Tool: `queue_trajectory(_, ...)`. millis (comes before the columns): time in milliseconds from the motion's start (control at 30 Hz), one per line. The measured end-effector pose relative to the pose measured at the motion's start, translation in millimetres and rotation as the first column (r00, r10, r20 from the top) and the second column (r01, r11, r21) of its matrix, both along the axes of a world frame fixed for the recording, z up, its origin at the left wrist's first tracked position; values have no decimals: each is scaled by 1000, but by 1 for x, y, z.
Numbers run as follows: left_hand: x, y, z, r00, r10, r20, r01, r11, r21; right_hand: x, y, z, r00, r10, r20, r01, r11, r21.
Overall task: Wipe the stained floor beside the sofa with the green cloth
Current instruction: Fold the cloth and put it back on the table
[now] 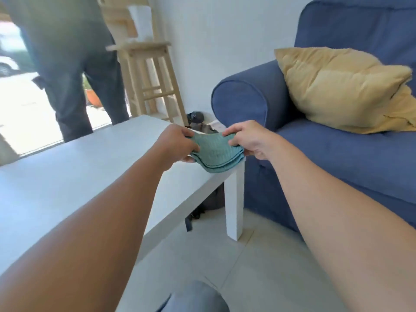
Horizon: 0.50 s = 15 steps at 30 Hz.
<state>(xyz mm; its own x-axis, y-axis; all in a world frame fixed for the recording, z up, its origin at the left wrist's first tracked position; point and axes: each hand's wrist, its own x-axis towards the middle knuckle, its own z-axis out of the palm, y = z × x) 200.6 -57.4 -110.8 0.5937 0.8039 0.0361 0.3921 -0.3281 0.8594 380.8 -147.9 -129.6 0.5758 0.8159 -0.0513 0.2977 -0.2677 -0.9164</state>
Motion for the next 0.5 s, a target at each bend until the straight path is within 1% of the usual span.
queue_trajectory(67, -50, 13, -6, 992, 126, -24, -127, 991, -33, -38, 39, -2, 990, 137, 22, -136, 990, -34)
queue_trajectory(133, -101, 26, -12, 965, 260, -36, -261, 963, -61, -81, 75, -3, 962, 271, 29, -269, 961, -61)
queue_trajectory(200, -139, 35, -16, 921, 383, -67, -388, 917, -95, -117, 99, -3, 920, 387, 59, -382, 921, -78)
queue_trajectory(267, -169, 40, -18, 867, 482, -125, -494, 864, -100, -150, 116, -3, 868, 480, 124, -468, 876, -119)
queue_trajectory(333, -184, 41, -17, 838, 517, -173, -537, 837, -101, -170, 124, -3, 834, 519, 186, -497, 854, -155)
queue_trajectory(367, -189, 39, -17, 836, 511, -202, -534, 841, -85, -175, 126, -4, 823, 527, 214, -499, 849, -171)
queue_trajectory(433, -195, 33, -15, 836, 461, -297, -497, 866, -55, -180, 128, -7, 810, 532, 248, -495, 846, -196)
queue_trajectory(500, -199, 29, -14, 839, 407, -361, -451, 891, -45, -179, 126, -10, 792, 546, 275, -499, 837, -225)
